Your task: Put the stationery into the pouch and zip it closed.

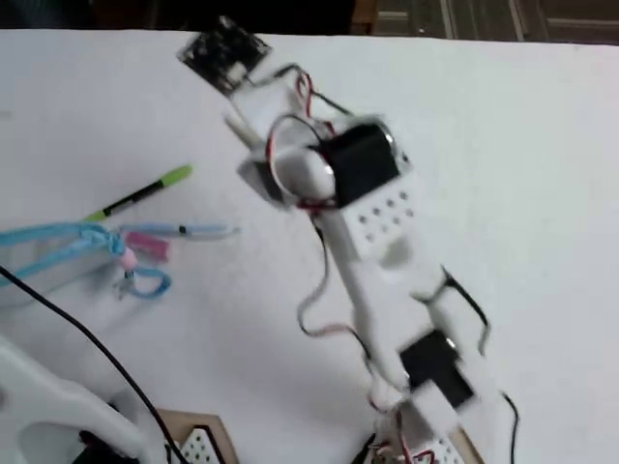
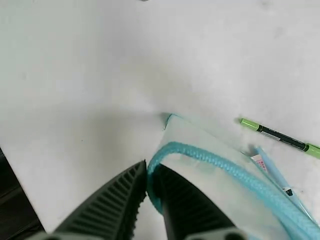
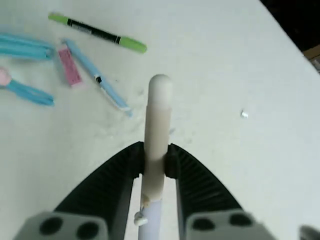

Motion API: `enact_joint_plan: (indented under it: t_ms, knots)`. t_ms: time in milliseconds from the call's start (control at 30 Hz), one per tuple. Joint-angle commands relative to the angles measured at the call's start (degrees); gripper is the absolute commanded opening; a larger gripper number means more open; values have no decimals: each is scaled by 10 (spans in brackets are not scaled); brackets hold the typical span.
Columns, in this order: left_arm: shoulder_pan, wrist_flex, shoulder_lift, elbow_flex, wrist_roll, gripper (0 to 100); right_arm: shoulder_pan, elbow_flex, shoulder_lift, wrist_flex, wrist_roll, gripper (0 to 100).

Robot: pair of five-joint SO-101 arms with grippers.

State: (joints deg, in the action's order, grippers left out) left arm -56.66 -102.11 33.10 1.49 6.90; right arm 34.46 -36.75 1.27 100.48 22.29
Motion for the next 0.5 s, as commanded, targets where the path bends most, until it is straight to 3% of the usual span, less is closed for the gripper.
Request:
enact_joint_plan:
  t_ms: [0,233,467]
  knots:
    - [0,-2,-3,-1,-4,22,-6,146,137,8,-7,17]
    - [0,-2,-3,-1,-4,22,-2,338,295,-89,-173,17]
    - [0,-2,-2,-1,-4,22,116,498,393,-390,-355,17]
